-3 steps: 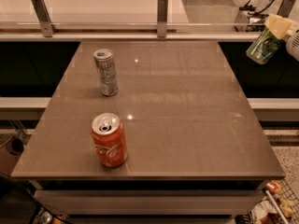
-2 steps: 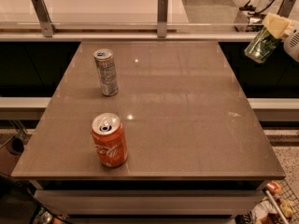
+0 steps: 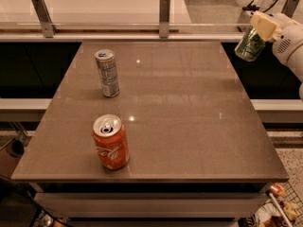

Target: Place green can upright

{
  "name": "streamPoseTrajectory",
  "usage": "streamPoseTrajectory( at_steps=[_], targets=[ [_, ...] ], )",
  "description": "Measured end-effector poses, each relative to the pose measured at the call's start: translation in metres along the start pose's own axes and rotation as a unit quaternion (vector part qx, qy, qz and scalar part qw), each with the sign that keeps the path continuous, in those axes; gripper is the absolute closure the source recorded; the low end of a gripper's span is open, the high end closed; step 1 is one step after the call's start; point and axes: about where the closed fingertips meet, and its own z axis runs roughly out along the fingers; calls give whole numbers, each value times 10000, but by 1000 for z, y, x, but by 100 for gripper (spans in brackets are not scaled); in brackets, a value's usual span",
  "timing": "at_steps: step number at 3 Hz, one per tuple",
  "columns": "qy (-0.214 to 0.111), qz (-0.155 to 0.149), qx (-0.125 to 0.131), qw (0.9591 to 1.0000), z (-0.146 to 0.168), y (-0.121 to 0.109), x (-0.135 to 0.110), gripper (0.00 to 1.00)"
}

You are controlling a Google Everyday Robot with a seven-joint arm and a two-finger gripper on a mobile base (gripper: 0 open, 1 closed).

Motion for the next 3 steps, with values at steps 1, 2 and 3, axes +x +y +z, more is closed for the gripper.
streamPoseTrajectory(
  at_steps=[1,2,3],
  targets=[
    [-198,-242,-334,9990,-6,18,-5,100],
    [-335,-551,-693,9955,-16,25,-15,100],
    [-364,-908,-849,9916,-18,22,-20,100]
  ],
)
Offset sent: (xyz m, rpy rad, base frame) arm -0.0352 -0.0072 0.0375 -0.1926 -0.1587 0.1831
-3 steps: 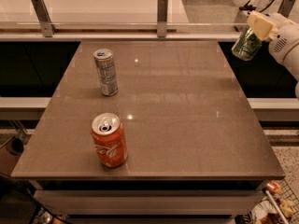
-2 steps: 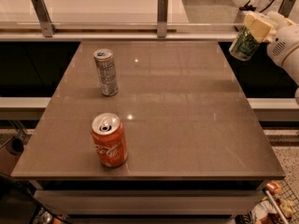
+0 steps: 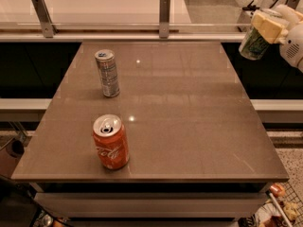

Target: Place green can upright

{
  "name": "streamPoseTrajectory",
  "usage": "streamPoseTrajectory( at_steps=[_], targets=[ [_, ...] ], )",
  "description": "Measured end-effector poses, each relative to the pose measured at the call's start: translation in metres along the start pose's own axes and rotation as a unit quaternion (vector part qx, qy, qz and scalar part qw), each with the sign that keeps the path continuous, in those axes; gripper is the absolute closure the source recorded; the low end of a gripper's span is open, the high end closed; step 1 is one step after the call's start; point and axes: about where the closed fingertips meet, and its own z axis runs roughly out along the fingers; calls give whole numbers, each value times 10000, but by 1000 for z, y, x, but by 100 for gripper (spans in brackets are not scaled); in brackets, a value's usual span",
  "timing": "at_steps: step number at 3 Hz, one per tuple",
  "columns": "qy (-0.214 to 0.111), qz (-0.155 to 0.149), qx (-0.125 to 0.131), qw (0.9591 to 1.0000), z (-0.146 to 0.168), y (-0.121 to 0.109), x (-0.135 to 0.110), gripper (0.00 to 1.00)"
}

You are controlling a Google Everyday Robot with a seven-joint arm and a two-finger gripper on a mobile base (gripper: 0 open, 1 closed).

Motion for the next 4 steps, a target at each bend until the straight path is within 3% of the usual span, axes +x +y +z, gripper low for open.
streamPoseTrajectory(
  at_steps=[1,2,3,4],
  targets=[
    [4,-486,-10,9988,2,-7,1,100],
    [-28,-1070,57,9942,4,-13,2,100],
    [-41,-1441,10,9896,4,-11,3,100],
    [-44,-1607,-101,9869,0,-1,1,100]
  ],
)
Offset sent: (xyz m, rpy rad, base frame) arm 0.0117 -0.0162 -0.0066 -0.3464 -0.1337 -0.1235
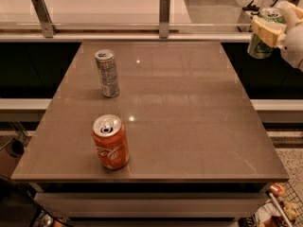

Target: Place green can upright

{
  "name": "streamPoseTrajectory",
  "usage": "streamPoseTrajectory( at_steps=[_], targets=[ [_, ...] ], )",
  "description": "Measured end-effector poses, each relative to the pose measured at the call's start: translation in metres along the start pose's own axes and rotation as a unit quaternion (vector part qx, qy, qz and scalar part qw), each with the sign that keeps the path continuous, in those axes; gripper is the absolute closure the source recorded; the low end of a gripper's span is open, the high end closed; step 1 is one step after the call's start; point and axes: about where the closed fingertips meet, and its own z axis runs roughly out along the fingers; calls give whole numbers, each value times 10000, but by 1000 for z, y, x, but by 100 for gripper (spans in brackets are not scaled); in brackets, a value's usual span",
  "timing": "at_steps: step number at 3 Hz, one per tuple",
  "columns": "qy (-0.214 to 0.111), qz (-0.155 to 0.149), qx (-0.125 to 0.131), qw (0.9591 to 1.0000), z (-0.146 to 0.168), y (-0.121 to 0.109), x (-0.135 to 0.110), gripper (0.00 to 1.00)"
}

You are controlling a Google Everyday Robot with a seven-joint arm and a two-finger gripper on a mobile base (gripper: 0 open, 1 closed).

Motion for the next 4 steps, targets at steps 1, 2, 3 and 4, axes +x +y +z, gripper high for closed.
streamPoseTrajectory(
  at_steps=[1,2,3,4],
  targets=[
    [-15,104,-195,9998,-7,17,-10,100],
    [-8,335,-381,9987,-14,34,-17,100],
    [0,652,-533,9965,-18,56,-15,100],
    [12,991,-584,9934,-12,81,2,100]
  ],
)
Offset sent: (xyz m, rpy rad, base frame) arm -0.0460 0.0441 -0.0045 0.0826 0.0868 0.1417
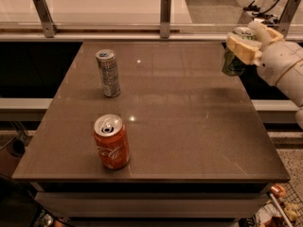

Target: Place green can upright

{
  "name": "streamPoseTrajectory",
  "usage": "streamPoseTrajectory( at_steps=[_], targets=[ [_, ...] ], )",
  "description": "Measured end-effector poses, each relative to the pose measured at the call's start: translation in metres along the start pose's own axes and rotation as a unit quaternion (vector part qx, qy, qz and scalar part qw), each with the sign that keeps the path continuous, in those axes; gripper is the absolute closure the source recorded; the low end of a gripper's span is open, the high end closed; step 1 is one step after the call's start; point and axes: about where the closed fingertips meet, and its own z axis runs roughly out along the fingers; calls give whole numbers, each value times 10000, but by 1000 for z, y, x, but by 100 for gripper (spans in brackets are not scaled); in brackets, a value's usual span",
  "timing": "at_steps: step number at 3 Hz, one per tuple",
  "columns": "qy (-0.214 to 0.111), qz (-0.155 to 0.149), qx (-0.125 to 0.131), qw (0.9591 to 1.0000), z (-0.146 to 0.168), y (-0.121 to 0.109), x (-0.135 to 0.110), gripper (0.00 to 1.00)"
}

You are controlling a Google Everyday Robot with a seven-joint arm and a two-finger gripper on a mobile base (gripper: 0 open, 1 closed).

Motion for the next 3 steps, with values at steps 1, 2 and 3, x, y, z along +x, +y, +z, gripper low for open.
streamPoseTrajectory(
  at_steps=[1,2,3],
  targets=[
    [-56,187,-12,9998,14,17,18,100],
    [-49,92,39,9999,25,24,31,100],
    [49,-224,95,9997,32,27,43,100]
  ],
)
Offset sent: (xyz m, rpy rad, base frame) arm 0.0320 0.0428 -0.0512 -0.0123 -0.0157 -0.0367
